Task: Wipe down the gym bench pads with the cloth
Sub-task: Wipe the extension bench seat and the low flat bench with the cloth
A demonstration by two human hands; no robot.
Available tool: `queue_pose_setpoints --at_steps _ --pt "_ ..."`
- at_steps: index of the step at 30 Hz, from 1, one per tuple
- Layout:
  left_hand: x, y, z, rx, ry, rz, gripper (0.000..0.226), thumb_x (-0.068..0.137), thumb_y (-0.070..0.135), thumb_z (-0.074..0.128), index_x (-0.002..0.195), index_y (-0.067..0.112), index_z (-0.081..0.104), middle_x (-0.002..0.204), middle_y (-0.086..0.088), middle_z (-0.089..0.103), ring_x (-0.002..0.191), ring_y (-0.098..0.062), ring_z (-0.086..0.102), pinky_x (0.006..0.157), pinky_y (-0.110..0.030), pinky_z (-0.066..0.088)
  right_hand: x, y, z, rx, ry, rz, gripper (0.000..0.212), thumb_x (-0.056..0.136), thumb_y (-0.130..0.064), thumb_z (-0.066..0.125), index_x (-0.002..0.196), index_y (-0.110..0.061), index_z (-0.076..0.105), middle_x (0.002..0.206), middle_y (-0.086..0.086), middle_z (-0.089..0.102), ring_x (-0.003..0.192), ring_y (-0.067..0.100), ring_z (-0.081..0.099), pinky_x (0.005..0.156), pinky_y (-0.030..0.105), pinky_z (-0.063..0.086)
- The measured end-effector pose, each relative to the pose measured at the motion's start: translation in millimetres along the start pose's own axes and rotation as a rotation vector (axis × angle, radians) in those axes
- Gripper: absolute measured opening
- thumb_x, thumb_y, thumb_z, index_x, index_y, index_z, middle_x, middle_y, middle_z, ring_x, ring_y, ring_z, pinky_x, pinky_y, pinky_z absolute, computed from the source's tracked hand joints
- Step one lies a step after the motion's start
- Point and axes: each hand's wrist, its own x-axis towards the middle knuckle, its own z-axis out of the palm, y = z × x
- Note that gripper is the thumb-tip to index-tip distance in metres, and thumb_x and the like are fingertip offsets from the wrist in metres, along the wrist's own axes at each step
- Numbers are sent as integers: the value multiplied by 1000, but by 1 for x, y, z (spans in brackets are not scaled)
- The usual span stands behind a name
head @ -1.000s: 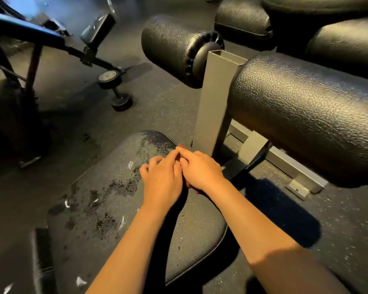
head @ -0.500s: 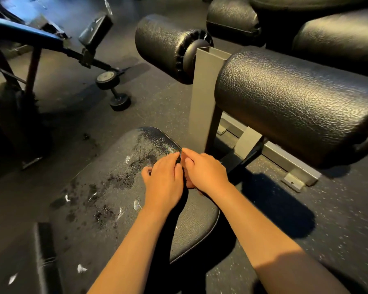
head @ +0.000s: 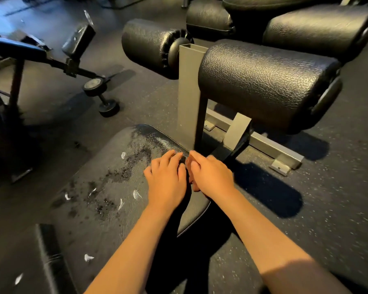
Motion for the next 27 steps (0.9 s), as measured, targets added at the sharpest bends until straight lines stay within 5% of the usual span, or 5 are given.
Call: queue_pose_setpoints --at_steps 8,12,15,19,27 --pt "-30 -3 -8 -220 -42 11 33 102 22 45 132 24 58 132 5 60 120 -16 54 100 -40 38 7 -6 12 82 29 -77 36 104 -36 31 134 -44 49 127 0 55 118 21 49 89 42 51" --pt "-30 -9 -15 -311 -62 13 36 103 18 46 136 15 58 133 -2 61 122 -19 55 106 -44 40 -28 11 29 138 100 -105 41 106 -36 37 146 -38 45 152 -11 35 130 -13 34 102 12 36" --pt "-31 -16 -17 -363 -67 43 36 102 16 45 135 16 58 131 -1 62 122 -17 54 106 -43 40 -9 -2 26 -67 83 -165 46 106 -32 36 153 -31 36 162 -1 27 151 19 16 123 39 15" --pt "-30 -21 -23 -409 -106 68 36 102 14 43 135 18 58 128 1 62 117 -13 53 101 -35 40 13 -22 24 -163 41 -226 50 103 -30 48 152 -29 36 161 -3 27 151 23 14 122 48 17" --pt "-53 -31 -31 -458 -187 70 37 105 20 44 140 17 54 141 0 56 130 -17 49 112 -42 37 -70 -5 35 276 256 -215 36 99 -16 49 129 0 61 137 18 56 126 -4 40 109 11 24"
